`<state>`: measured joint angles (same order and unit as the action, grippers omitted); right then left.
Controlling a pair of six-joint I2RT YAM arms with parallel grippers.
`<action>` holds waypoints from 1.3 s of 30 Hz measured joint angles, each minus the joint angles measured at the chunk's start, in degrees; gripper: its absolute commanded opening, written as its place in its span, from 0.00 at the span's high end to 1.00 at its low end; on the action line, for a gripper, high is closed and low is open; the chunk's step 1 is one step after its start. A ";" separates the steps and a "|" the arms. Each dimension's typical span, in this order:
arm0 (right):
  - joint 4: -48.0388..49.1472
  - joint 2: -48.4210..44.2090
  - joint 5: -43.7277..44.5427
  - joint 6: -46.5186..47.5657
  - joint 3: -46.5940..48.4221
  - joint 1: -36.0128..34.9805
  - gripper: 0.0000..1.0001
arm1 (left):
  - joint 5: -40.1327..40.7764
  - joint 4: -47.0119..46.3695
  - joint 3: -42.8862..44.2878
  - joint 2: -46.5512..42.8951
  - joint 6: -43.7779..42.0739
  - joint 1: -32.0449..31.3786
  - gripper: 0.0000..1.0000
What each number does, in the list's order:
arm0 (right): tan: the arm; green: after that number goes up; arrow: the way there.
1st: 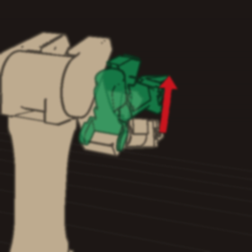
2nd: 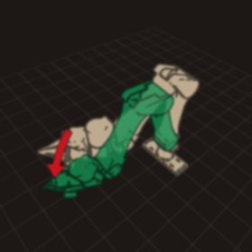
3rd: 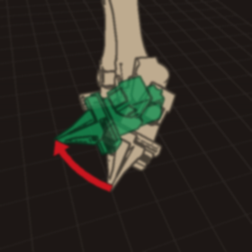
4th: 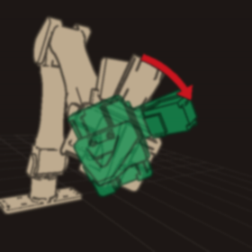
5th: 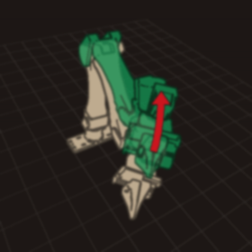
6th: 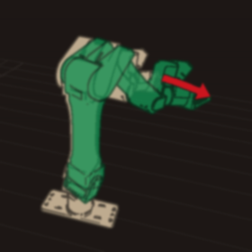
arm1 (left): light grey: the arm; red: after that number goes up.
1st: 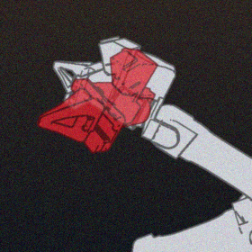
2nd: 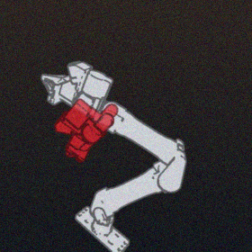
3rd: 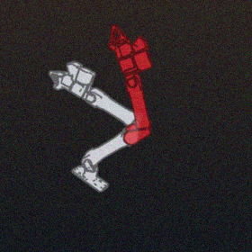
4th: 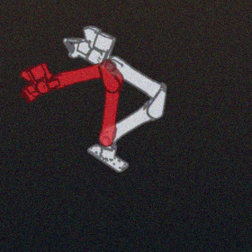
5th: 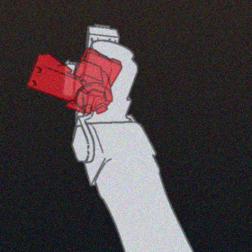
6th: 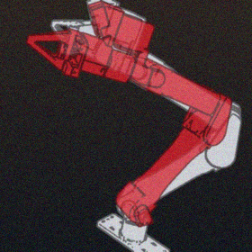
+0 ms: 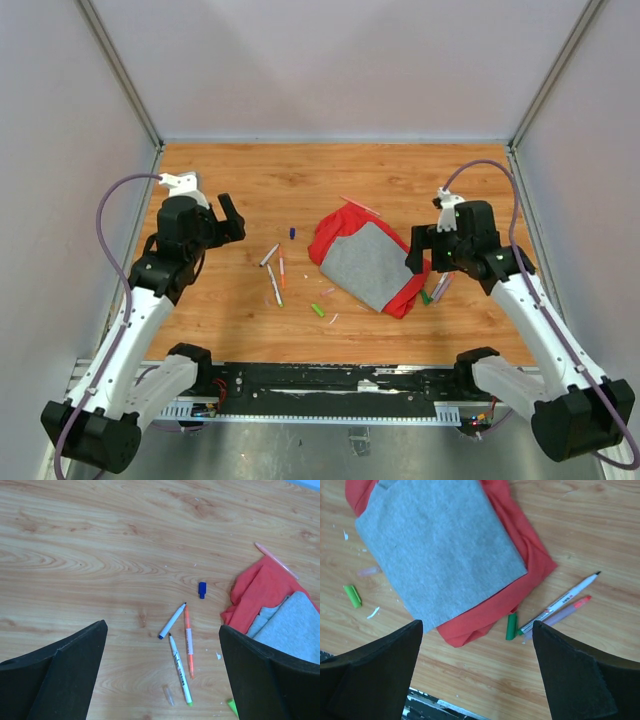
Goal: Insert the pens into the pen caps
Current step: Pick up the pen from the center of the board.
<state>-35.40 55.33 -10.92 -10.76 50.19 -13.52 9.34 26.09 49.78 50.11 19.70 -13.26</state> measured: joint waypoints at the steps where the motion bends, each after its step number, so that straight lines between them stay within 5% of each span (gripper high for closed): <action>1: -0.11 0.83 0.13 0.17 0.00 -1.27 0.12 | -0.07 0.02 0.00 -0.42 -0.02 0.00 0.01; 16: 3.58 9.81 2.80 -4.31 0.48 -18.62 0.24 | 2.71 4.48 -3.63 0.90 9.90 -0.85 0.21; 30: 5.51 3.74 8.72 -7.89 -2.43 -19.61 0.26 | 11.89 4.20 -8.39 14.71 24.33 -23.54 0.47; 39: 5.49 2.78 10.03 -8.76 -3.93 -19.61 0.27 | 14.93 1.75 -8.44 23.78 27.30 -27.78 0.60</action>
<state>-29.91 58.11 -0.89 -19.53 46.26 -33.12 24.27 27.83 41.34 73.89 47.00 -41.04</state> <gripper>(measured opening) 0.735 0.444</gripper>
